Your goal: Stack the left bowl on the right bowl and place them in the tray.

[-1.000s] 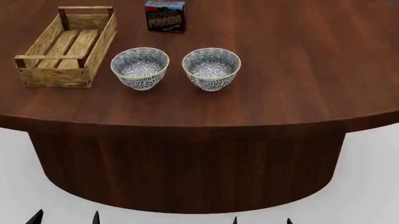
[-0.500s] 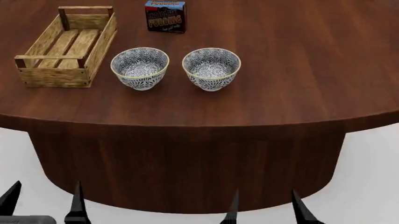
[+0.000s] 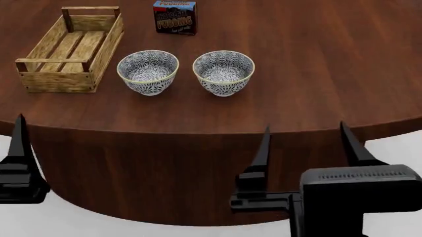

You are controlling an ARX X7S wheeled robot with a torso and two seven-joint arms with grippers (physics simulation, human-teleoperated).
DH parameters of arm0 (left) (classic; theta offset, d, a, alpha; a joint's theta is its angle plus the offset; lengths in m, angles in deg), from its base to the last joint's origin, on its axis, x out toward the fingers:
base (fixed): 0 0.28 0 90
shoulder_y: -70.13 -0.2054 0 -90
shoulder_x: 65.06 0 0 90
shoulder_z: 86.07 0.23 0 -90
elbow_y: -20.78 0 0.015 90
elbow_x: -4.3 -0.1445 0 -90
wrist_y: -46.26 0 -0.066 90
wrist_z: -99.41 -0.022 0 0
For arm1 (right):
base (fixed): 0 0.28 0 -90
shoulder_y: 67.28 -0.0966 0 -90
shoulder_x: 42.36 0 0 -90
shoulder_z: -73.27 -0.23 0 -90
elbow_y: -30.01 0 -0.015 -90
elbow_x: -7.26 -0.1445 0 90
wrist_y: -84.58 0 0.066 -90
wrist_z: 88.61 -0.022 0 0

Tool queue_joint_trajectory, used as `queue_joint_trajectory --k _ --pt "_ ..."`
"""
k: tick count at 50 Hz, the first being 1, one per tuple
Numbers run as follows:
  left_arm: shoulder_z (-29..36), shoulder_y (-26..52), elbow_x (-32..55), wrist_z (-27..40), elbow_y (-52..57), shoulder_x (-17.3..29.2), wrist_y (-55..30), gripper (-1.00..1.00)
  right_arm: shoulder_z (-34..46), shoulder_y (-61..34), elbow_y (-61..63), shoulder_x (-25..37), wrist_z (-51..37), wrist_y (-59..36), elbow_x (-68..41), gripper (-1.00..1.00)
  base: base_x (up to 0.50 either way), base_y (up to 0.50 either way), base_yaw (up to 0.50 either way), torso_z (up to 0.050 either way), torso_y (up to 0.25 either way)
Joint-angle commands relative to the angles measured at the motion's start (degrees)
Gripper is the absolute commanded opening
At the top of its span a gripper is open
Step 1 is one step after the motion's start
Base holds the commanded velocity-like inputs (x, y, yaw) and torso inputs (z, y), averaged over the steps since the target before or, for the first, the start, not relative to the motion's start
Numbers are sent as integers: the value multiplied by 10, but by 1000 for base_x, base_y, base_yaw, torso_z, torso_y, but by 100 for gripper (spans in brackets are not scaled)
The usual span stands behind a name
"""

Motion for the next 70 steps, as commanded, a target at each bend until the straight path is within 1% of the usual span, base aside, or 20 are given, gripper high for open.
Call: queue_joint_trajectory --k 1,3,5,6,7,10,14,18,19,21,23,26,30,34,43,53,70 --pt "-64 57 52 16 148 23 -163 100 -4 -71 116 24 -7 -147 -4 100 0 0 0 0 0" --pt "-69 66 115 69 155 60 -169 100 -5 -85 133 28 -8 -174 -5 100 0 0 0 0 0" --pt "-60 73 215 164 155 129 -153 100 -9 -102 149 33 -9 -204 -6 100 0 0 0 0 0" --pt "-56 79 282 226 155 178 -134 100 -9 -108 155 36 -10 -215 -5 100 0 0 0 0 0" --pt "-52 82 331 272 155 214 -113 100 -11 -114 159 38 -11 -227 -5 100 0 0 0 0 0" --pt "-38 90 409 355 155 289 -67 100 -10 -136 175 44 -15 -261 -2 100 0 0 0 0 0" --pt "-4 99 471 435 155 375 0 100 -15 -160 199 48 -19 -305 -2 100 0 0 0 0 0" --pt "49 110 501 501 155 459 84 100 -19 -185 219 54 -25 -343 -7 100 0 0 0 0 0" --pt "60 112 505 512 155 473 100 100 -19 -187 219 57 -30 -344 -12 100 0 0 0 0 0" --pt "77 115 510 531 155 502 130 100 -24 -194 219 71 -55 -352 -41 100 0 0 0 0 0" --pt "98 114 511 553 155 538 175 100 -25 -204 219 91 -102 -365 -91 100 0 0 0 0 0" --pt "126 112 510 580 155 576 216 100 -23 -220 219 107 -166 -379 -160 100 0 0 0 0 0" --pt "140 103 500 599 153 595 242 100 4 -234 213 110 -197 -386 -173 100 0 0 0 0 0" --pt "149 108 496 598 148 592 244 100 20 -239 204 109 -206 -378 -172 100 0 0 0 0 0" --pt "164 137 504 594 144 585 230 100 24 -244 203 116 -213 -378 -183 100 23 41 0 0 0" --pt "169 158 518 597 144 588 223 100 24 -245 197 126 -212 -368 -194 100 107 318 0 0 0" --pt "179 164 522 602 143 593 226 100 16 -246 198 132 -219 -366 -215 100 110 323 0 0 0"
